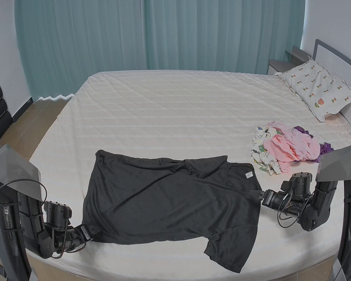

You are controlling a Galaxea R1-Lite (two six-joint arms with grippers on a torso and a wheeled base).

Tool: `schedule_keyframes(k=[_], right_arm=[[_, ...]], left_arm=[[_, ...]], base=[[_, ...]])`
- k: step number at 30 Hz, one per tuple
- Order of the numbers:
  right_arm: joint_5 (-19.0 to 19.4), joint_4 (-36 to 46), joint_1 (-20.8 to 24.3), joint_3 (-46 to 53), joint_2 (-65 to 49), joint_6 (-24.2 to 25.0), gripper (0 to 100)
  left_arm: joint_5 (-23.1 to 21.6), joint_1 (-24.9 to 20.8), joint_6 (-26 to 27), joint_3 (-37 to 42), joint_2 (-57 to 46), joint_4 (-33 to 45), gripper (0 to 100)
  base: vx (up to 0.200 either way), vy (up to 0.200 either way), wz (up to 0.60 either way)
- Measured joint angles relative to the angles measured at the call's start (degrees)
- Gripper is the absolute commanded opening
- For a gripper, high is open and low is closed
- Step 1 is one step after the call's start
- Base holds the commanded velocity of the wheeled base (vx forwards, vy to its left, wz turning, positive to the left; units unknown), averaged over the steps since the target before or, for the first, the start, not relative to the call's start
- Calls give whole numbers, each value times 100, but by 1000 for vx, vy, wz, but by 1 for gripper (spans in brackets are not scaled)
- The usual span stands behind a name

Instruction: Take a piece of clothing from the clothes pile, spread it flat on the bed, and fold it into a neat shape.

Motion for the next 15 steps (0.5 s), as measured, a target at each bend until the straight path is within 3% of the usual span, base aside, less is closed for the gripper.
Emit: schedule_keyframes(k=[8, 15], right_arm=[[0, 0, 63, 12, 6, -1, 100], [191, 35, 67, 317, -82, -239, 100]], left_arm=[[215, -60, -2, -33, 182, -151, 0], [711, -41, 611, 144, 262, -129, 0]], base=[[0, 0, 0], [0, 0, 0]])
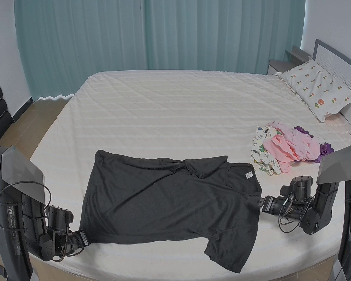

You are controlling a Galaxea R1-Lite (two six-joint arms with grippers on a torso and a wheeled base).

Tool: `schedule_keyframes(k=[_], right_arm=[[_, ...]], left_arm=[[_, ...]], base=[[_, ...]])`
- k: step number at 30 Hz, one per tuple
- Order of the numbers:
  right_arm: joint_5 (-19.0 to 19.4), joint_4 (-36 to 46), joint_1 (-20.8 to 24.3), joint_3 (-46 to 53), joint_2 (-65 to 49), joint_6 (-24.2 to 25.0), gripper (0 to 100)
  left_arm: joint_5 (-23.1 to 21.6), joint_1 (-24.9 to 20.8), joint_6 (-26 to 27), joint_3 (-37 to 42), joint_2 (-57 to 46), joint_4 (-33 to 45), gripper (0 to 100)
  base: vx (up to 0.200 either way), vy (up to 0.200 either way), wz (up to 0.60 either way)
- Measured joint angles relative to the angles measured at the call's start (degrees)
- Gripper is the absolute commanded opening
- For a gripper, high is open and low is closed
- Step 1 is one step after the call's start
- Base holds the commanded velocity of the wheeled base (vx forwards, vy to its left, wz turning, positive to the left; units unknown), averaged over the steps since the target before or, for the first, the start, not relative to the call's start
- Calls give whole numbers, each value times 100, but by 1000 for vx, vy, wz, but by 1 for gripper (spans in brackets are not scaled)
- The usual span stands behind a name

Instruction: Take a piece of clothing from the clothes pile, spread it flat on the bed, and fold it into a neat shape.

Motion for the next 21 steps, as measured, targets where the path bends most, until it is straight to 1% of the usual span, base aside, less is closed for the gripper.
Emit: schedule_keyframes(k=[5, 9, 13, 18, 21], right_arm=[[408, 37, 11, 489, -177, -464, 100], [523, 41, 115, 839, -249, -864, 100], [564, 33, 319, 1023, -243, -967, 100], [551, 37, 496, 1142, -166, -991, 100], [536, 41, 550, 1173, -89, -1090, 100]], left_arm=[[156, 108, 411, 201, 0, -13, 0], [189, 321, 848, 319, -2, -13, 0], [191, 479, 945, 350, 2, -27, 0], [178, 551, 952, 361, 18, -29, 0], [165, 562, 950, 361, 22, -35, 0]], base=[[0, 0, 0], [0, 0, 0], [0, 0, 0], [0, 0, 0], [0, 0, 0]])
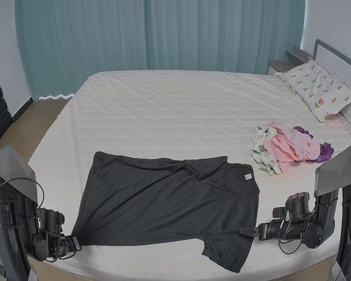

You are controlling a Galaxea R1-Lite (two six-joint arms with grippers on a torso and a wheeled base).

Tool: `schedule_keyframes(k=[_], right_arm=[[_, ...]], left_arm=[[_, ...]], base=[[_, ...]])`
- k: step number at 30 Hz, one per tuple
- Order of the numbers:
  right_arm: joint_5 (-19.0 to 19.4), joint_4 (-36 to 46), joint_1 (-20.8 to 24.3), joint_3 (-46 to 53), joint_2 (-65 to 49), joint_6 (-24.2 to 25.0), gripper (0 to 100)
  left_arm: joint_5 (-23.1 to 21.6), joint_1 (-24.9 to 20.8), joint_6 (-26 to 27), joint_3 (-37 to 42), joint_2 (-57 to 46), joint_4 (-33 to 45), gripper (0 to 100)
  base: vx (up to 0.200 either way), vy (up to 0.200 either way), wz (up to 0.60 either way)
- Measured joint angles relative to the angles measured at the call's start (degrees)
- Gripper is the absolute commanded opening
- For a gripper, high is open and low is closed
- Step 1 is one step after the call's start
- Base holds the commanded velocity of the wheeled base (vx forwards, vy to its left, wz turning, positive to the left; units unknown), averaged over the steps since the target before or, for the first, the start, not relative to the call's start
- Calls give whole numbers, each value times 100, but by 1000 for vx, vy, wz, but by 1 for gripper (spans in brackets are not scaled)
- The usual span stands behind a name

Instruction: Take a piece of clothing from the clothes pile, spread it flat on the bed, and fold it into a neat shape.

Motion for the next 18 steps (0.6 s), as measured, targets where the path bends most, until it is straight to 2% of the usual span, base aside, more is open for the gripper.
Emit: schedule_keyframes(k=[6, 11, 18], right_arm=[[-35, 2, 218, 182, 80, -51, 100], [-361, 2, 538, 278, 163, -54, 100], [-468, -13, 991, 457, 262, -49, 100]], left_arm=[[-26, 9, -11, 0, 6, -5, 0], [-48, 13, -27, -22, 17, 0, 0], [-226, 13, -33, -44, 61, -6, 0]], base=[[0, 0, 0], [0, 0, 0], [0, 0, 0]])
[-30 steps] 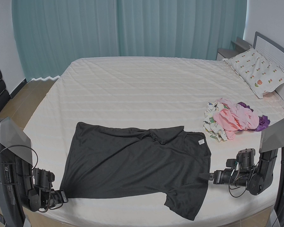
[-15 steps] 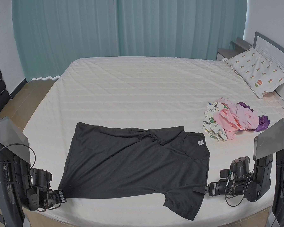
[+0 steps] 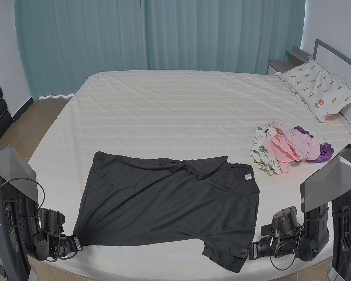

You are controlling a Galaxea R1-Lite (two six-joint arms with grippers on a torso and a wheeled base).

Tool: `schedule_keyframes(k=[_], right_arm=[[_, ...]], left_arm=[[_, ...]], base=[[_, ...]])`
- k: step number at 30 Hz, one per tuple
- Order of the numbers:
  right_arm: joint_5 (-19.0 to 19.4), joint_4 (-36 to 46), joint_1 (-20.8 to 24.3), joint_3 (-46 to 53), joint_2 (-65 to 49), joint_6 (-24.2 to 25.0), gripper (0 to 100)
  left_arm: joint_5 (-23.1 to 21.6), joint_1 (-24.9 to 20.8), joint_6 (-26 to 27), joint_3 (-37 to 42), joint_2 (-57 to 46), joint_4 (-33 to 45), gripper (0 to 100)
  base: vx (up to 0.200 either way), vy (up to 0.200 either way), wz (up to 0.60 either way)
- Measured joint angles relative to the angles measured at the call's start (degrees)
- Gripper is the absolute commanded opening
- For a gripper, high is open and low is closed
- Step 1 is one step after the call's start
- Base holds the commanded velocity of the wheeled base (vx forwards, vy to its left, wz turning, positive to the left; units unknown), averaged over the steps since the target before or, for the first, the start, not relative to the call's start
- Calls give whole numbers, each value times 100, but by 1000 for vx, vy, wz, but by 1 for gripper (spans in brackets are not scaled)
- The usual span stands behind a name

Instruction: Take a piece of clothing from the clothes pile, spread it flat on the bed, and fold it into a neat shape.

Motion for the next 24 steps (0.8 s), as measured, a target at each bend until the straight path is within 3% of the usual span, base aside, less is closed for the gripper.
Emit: schedule_keyframes(k=[5, 13, 14, 24], right_arm=[[-550, 0, 307, 20, 57, 22, 100], [-955, 16, 707, -22, 155, 211, 100], [-983, 16, 738, -33, 168, 217, 0], [-1284, 6, 834, -55, 273, 235, 0]], left_arm=[[-141, 5, -13, 0, 18, -2, 0], [-180, 13, -18, 29, 145, -446, 0], [-180, 13, -18, 33, 179, -513, 0], [-188, 28, -22, 44, 452, -823, 0]], base=[[0, 0, 0], [0, 0, 0], [0, 0, 0], [0, 0, 0]])
